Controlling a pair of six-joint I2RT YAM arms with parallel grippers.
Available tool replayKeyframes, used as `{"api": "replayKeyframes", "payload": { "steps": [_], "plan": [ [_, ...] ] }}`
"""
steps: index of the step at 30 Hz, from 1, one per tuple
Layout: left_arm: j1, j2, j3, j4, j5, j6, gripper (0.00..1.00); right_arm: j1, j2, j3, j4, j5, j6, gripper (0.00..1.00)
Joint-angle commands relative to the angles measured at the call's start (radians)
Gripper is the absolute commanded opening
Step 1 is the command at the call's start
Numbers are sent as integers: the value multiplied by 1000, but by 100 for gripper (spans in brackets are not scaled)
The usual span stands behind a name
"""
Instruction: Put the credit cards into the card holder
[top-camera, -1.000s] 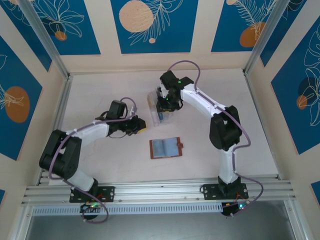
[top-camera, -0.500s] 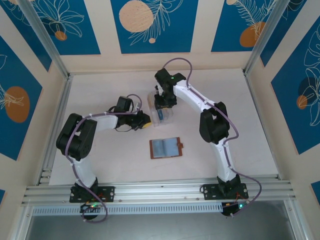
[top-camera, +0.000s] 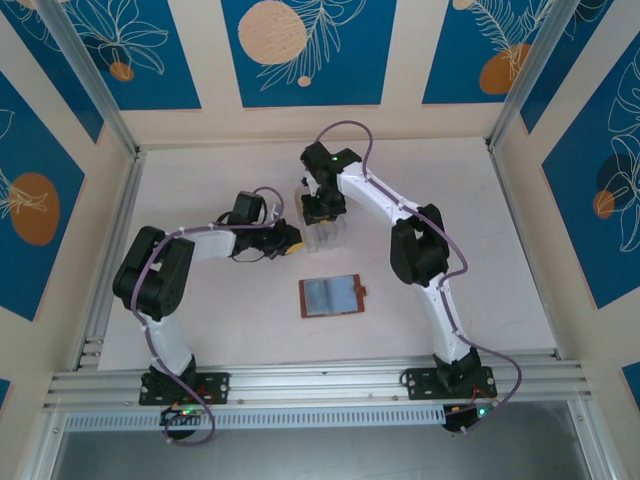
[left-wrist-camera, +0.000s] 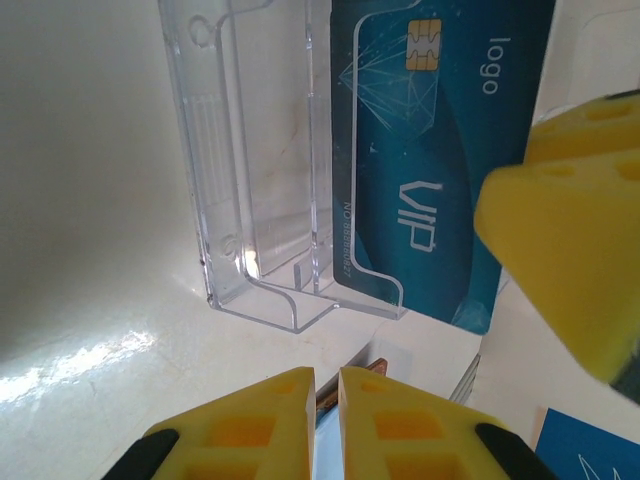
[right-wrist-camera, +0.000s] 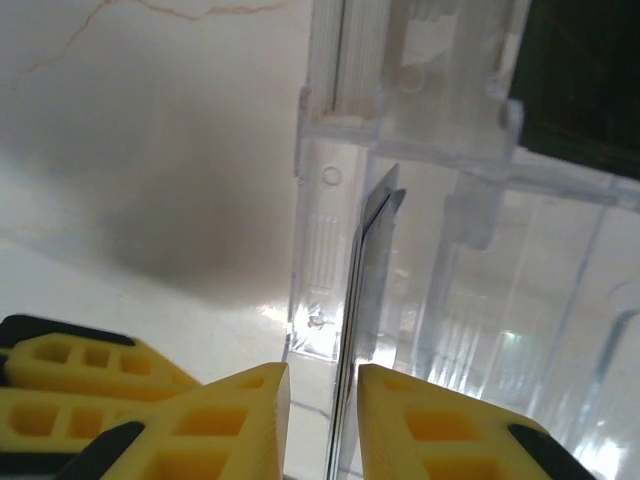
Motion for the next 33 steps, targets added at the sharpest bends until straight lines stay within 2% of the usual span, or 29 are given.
{"api": "replayKeyframes", "payload": {
  "steps": [1,11,17,33],
  "plan": [
    [15,25,47,4,23,-12,14,-5,-10,15,-24,-82,-8,27],
    [15,82,126,-12,15,-23,14,-49,7,-15,1,-199,15,28],
    [15,117,148,10,23,-42,13,-57,15,-16,-2,-176,24,29],
    [14,164,151,60,35,-73,13,-44,74,15,-10,-267,40,29]
  ]
}}
